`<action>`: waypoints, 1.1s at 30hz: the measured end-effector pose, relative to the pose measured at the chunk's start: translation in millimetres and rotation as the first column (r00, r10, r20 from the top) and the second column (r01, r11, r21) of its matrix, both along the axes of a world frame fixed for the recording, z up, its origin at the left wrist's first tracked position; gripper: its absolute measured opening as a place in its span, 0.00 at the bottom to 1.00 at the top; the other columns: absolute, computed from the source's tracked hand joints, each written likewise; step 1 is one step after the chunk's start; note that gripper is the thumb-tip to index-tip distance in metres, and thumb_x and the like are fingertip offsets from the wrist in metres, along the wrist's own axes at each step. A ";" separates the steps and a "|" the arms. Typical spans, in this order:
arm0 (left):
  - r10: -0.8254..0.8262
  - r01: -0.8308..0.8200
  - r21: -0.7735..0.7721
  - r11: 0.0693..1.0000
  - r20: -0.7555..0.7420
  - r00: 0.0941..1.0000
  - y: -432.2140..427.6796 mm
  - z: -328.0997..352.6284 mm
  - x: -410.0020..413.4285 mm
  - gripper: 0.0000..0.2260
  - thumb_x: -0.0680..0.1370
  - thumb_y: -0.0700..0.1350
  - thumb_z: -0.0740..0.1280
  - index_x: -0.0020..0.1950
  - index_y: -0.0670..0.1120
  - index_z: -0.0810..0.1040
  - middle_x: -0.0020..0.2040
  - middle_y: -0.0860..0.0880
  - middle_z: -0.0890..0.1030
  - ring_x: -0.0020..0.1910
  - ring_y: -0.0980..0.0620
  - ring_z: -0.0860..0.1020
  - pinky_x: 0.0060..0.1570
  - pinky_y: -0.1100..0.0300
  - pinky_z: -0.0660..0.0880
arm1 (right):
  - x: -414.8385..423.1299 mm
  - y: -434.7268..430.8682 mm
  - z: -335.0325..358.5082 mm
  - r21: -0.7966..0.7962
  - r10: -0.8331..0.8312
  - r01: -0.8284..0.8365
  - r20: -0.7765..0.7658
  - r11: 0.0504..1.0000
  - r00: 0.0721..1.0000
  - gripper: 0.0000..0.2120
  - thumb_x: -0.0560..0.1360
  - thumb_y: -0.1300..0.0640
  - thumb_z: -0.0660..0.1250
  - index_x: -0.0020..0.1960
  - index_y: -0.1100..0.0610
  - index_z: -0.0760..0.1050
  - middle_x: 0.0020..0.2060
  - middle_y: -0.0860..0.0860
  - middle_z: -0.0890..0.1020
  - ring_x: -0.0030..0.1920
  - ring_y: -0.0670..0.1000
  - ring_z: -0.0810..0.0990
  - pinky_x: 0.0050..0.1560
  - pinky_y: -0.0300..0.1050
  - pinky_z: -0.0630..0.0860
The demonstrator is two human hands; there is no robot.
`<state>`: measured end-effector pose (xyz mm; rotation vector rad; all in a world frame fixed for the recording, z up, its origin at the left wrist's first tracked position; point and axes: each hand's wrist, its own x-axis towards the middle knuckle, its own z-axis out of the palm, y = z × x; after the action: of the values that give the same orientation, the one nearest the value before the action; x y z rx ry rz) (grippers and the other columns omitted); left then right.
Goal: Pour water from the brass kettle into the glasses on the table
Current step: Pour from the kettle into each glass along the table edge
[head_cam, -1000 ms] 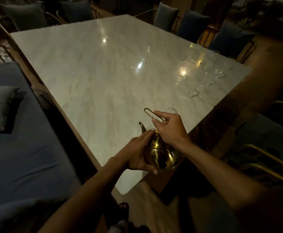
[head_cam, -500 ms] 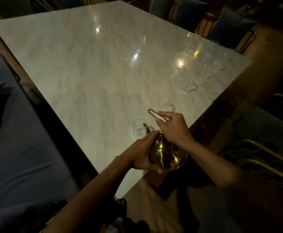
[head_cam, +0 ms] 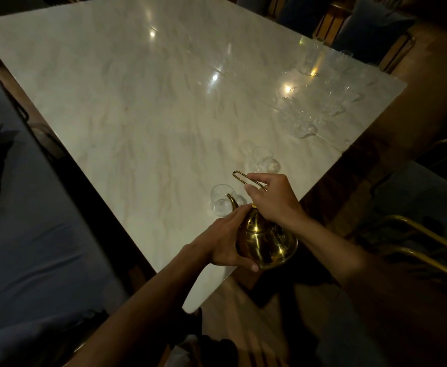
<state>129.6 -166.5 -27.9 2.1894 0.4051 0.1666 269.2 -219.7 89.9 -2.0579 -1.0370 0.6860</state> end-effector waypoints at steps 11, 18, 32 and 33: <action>0.014 -0.013 -0.026 1.000 0.019 1.000 -5.0 2.0 6.1 0.59 0.63 0.59 0.85 0.83 0.52 0.52 0.79 0.53 0.68 0.75 0.51 0.72 0.73 0.59 0.70 | 6.8 1.4 1.1 -0.016 0.047 -0.046 0.057 0.999 0.997 0.18 0.76 0.55 0.68 0.65 0.56 0.78 0.65 0.52 0.78 0.64 0.51 0.77 0.63 0.42 0.72; 0.028 -0.027 -0.023 0.999 0.023 0.999 -9.1 2.3 8.9 0.58 0.63 0.60 0.85 0.83 0.53 0.53 0.79 0.52 0.68 0.75 0.49 0.72 0.74 0.49 0.73 | 9.1 1.6 3.5 -0.033 0.065 -0.063 0.068 0.997 0.996 0.18 0.76 0.55 0.67 0.65 0.56 0.78 0.66 0.53 0.77 0.67 0.50 0.75 0.61 0.39 0.69; 0.033 -0.033 -0.011 0.999 0.025 0.999 -11.5 4.2 12.1 0.58 0.63 0.61 0.84 0.83 0.52 0.54 0.78 0.52 0.70 0.75 0.50 0.73 0.73 0.49 0.74 | 12.8 -0.8 5.4 -0.033 0.080 -0.079 0.050 0.996 0.996 0.18 0.76 0.55 0.68 0.65 0.57 0.77 0.66 0.54 0.78 0.64 0.52 0.77 0.64 0.48 0.74; 0.031 -0.030 -0.006 1.000 0.028 0.999 -11.7 3.9 12.1 0.58 0.63 0.61 0.84 0.83 0.52 0.53 0.78 0.52 0.69 0.75 0.50 0.73 0.73 0.50 0.73 | 12.9 -0.8 5.3 -0.032 0.081 -0.080 0.045 0.996 0.996 0.18 0.76 0.55 0.68 0.65 0.57 0.77 0.66 0.54 0.78 0.63 0.52 0.77 0.64 0.49 0.74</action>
<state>141.7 -178.2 -24.0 2.1741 0.4232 0.2120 282.0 -220.5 95.2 -2.0756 -1.1479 0.7012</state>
